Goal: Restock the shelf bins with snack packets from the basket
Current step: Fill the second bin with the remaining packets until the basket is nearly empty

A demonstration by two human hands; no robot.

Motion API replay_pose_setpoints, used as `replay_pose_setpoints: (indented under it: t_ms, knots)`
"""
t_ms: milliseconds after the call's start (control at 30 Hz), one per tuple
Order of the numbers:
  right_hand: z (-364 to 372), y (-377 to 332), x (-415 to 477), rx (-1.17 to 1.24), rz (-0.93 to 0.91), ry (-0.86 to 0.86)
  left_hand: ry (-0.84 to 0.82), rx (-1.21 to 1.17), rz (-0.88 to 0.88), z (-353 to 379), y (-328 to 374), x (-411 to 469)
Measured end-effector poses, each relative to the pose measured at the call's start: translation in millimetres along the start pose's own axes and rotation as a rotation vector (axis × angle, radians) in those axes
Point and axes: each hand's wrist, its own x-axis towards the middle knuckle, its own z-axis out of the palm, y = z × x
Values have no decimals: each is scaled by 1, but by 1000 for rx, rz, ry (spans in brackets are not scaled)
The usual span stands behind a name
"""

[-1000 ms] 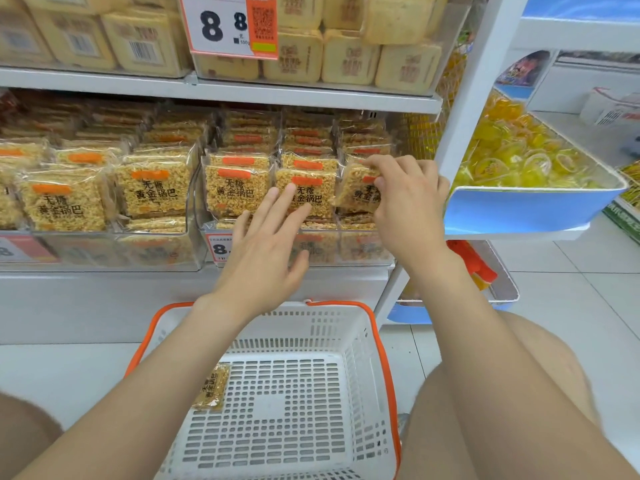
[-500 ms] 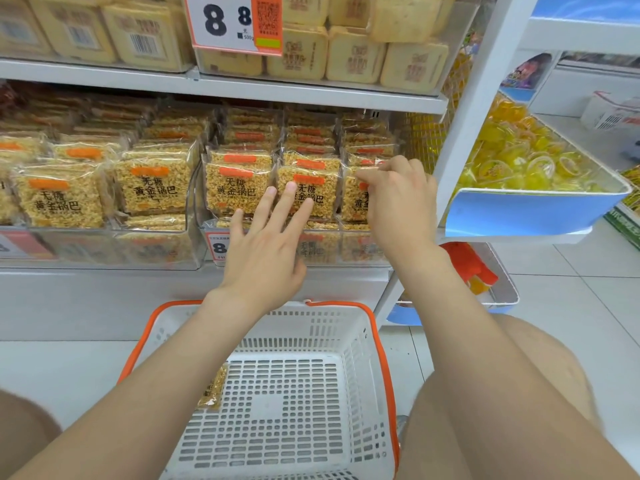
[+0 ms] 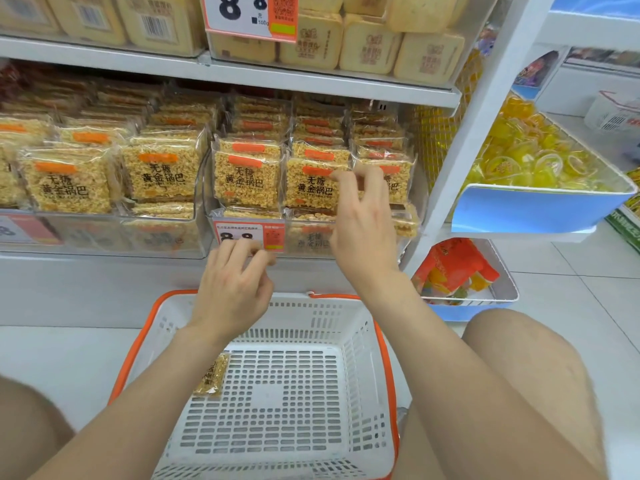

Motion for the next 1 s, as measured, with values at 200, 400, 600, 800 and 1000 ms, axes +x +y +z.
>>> replay_pose_setpoints:
  t_ms: [200,400,600,800,1000]
  knots:
    - [-3,3,12,8,0,-72,-39,-79,27,2,15,4]
    - [-14,6,8,-22,122,-37,-41,-83,67,-12,39,38]
    - [-19,34,21,-153,271,179,-169,-31,49,-27,54,62]
    - [-5,50,30,7,22,-35,-366,108,-35,-22,38,61]
    - [-1,36,26,-139,230,18,-400,115,-47,-21,39,62]
